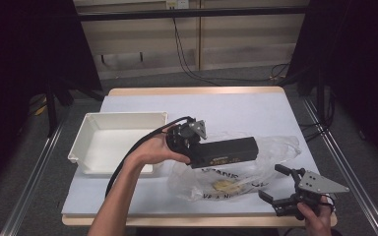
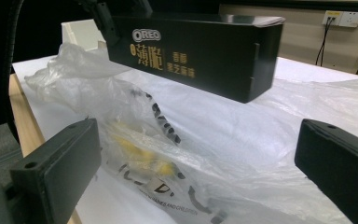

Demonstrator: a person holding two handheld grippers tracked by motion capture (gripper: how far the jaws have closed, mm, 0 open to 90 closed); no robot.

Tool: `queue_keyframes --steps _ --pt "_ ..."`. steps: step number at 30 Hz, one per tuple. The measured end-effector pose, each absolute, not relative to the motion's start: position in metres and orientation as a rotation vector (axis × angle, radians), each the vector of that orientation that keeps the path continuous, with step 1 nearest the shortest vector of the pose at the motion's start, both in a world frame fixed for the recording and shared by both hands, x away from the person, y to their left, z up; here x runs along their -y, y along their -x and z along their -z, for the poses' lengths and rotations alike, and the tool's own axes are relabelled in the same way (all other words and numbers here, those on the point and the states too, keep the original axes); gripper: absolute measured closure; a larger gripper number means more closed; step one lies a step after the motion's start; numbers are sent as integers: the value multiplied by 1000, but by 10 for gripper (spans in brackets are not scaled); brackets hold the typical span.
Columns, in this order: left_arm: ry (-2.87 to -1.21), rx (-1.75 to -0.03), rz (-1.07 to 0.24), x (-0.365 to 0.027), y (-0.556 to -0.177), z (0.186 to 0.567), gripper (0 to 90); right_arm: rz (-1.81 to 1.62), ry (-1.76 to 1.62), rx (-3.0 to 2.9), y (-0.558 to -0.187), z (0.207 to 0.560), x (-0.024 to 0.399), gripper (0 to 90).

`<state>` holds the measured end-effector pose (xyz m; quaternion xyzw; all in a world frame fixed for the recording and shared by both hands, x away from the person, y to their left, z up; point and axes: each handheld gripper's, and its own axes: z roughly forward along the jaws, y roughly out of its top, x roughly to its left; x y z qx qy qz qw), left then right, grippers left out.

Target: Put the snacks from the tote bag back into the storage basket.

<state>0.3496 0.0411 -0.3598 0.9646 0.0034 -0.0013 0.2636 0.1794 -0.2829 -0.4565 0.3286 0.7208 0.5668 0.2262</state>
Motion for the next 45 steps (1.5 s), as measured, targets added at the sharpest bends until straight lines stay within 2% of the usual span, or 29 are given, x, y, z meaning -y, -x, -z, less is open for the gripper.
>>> queue_keyframes --steps 22,45 --pt "-2580 -29 -48 -76 -350 329 427 -1556 -890 -1970 -182 462 285 1" --pt "-2558 -141 -117 -138 -357 313 428 -1556 -857 -2036 -182 465 286 5"
